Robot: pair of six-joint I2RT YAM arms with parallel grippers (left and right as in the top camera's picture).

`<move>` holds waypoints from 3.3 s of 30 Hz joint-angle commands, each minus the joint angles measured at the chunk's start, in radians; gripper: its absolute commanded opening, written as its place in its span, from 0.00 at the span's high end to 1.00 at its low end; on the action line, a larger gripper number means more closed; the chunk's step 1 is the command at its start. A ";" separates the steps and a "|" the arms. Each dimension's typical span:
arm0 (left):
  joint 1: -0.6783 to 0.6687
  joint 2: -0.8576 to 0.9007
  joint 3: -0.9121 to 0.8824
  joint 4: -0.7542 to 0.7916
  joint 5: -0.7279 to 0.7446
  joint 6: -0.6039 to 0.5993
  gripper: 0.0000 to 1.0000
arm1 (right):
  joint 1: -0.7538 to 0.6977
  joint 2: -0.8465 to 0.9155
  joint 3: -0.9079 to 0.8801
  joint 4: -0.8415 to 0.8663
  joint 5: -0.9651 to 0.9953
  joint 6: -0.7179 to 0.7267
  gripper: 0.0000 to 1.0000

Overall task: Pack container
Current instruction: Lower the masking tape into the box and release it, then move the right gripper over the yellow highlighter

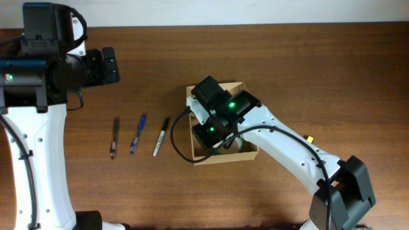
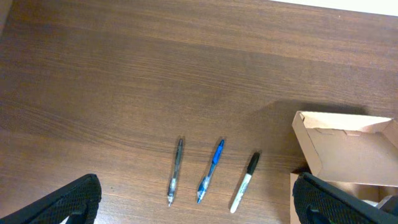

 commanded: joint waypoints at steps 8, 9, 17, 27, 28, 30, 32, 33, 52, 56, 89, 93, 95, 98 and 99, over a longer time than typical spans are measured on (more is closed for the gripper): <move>0.003 0.006 0.014 -0.004 0.012 0.016 0.01 | -0.011 0.105 0.020 -0.003 -0.013 -0.034 0.96; 0.003 0.006 0.014 -0.004 0.011 0.016 0.01 | -0.011 0.117 0.020 0.000 -0.013 -0.036 0.96; 0.003 0.006 0.014 -0.003 0.011 0.016 0.01 | -0.011 0.175 0.020 0.033 -0.016 -0.061 0.96; 0.003 0.006 0.014 -0.003 0.011 0.016 0.01 | -0.010 0.252 0.020 0.054 -0.058 -0.076 0.96; 0.003 0.006 0.014 -0.004 0.011 0.016 0.01 | -0.010 0.252 0.020 0.054 -0.058 -0.076 0.95; 0.003 0.006 0.014 -0.003 0.011 0.016 0.01 | -0.012 0.252 0.020 0.053 -0.058 -0.076 0.79; 0.003 0.006 0.014 -0.003 0.011 0.016 0.01 | -0.012 0.252 0.020 0.052 -0.058 -0.076 0.64; 0.003 0.006 0.014 -0.003 0.011 0.016 0.01 | -0.012 0.252 0.021 0.048 -0.058 -0.076 0.59; 0.003 0.006 0.014 0.005 0.011 0.017 0.01 | -0.089 0.187 0.940 -0.589 0.347 -0.074 0.51; 0.003 0.006 0.014 0.011 0.011 0.016 0.01 | -0.289 0.187 0.966 -0.700 0.394 -0.027 0.51; 0.003 0.008 0.012 0.010 0.011 0.016 0.01 | -0.578 0.195 0.089 -0.289 0.178 0.743 0.53; 0.003 0.008 0.012 0.011 0.011 0.016 0.01 | -0.594 0.195 -0.012 -0.280 0.236 0.745 0.53; 0.003 0.008 0.012 0.011 0.011 0.016 0.01 | -0.608 0.195 -0.050 -0.279 0.251 0.737 0.53; 0.003 0.008 0.012 0.013 0.012 0.016 0.01 | -0.626 0.195 -0.071 -0.288 0.269 0.726 0.53; 0.003 0.008 0.012 0.013 0.012 0.016 0.01 | -0.630 0.194 -0.071 -0.298 0.285 0.725 0.53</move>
